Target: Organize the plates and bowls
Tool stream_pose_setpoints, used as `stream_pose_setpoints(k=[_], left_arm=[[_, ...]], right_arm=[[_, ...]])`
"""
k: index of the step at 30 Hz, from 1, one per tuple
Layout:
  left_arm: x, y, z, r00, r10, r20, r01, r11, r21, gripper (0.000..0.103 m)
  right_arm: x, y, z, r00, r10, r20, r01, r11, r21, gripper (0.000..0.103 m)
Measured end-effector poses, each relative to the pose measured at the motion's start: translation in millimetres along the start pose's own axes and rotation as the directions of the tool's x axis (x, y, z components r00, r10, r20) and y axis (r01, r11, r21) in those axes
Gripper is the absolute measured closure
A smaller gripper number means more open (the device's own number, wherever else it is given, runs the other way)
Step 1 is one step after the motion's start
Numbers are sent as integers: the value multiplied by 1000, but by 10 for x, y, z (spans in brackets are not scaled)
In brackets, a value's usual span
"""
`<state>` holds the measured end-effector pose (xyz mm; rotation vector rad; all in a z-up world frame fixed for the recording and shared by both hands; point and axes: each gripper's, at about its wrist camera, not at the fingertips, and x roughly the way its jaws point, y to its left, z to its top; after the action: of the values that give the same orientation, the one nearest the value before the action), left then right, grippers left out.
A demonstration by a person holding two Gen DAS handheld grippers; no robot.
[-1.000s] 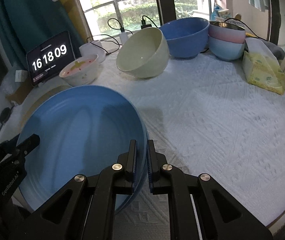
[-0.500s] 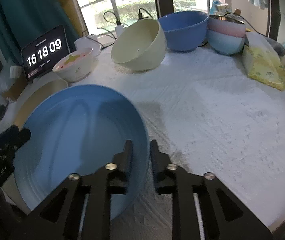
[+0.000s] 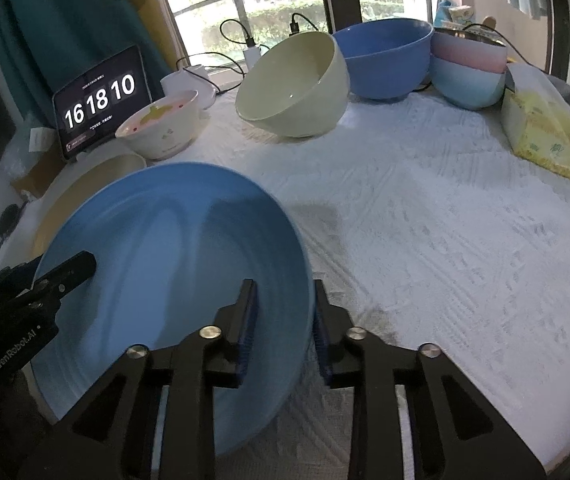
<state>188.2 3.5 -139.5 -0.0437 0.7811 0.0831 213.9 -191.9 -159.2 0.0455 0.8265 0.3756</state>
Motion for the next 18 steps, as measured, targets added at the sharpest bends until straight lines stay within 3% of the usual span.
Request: stream_pose_setpoints(k=[4, 18], left_arm=[[15, -9, 9, 1000, -18, -24, 17, 1000, -14, 65], [17, -502, 64, 994, -101, -50, 104, 993, 62, 65]], right_arm=[[-42, -54, 2, 1000, -9, 9, 9, 1000, 4, 84], [-268, -565, 50, 997, -55, 59, 49, 993, 108, 85]])
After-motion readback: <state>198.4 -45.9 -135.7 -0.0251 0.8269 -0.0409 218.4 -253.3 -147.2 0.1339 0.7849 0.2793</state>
